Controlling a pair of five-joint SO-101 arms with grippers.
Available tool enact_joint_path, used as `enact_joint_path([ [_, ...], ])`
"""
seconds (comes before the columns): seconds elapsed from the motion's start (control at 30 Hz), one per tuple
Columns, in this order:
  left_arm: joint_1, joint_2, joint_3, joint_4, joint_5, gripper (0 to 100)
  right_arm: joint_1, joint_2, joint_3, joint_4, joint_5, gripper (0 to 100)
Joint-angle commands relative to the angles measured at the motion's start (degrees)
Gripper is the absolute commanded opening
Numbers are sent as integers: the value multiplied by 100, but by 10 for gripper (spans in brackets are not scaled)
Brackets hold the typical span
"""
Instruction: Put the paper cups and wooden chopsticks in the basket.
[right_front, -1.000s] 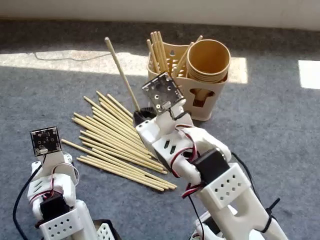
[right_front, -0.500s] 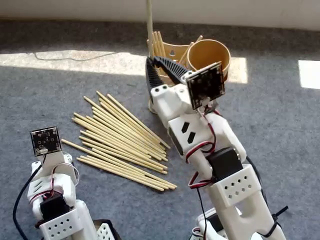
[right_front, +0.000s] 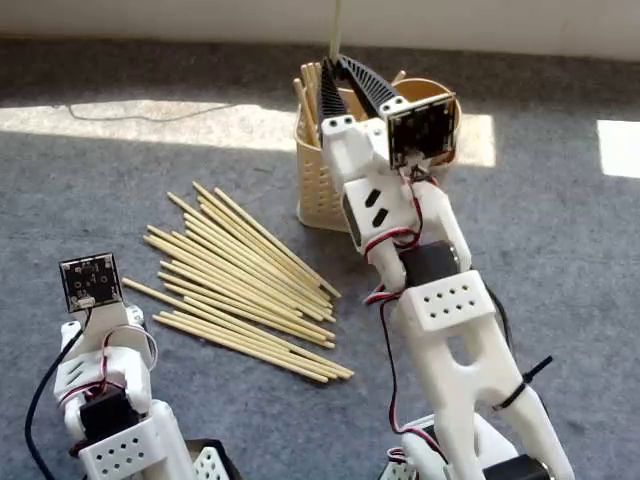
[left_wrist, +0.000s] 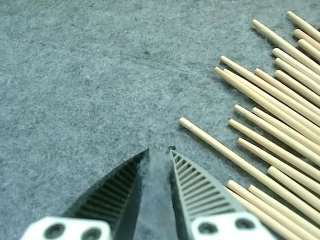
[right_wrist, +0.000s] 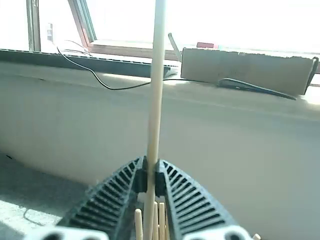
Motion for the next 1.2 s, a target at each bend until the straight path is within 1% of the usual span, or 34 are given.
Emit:
enact_joint_path([
  [0.0,-66,-40,13,-105,-35,71,171,321,-22,-347,-18,4],
  [0.2,-66,-40,13,-105,-35,71,259,884,-22,-365,-18,4],
  [0.4,-66,-40,13,-105,-35,71,277,1007,-13,-321,-26,8],
  [0.5,-57,-40,48,-123,-35,71,268,1007,-13,-277,-35,59],
  [0.57,-48,-40,57,-123,-35,71,251,998,-31,-4,-44,100],
  [0.77,-40,-40,57,-123,-35,71,251,681,-13,374,-44,104],
  [0.97,-40,-40,57,-123,-35,71,154,-40,-22,1218,-44,104],
  [1.03,-40,-40,57,-123,-35,71,101,-330,-22,1675,-44,104],
  [1.17,-57,-40,57,-123,-35,71,-295,-998,-22,2897,-18,104],
])
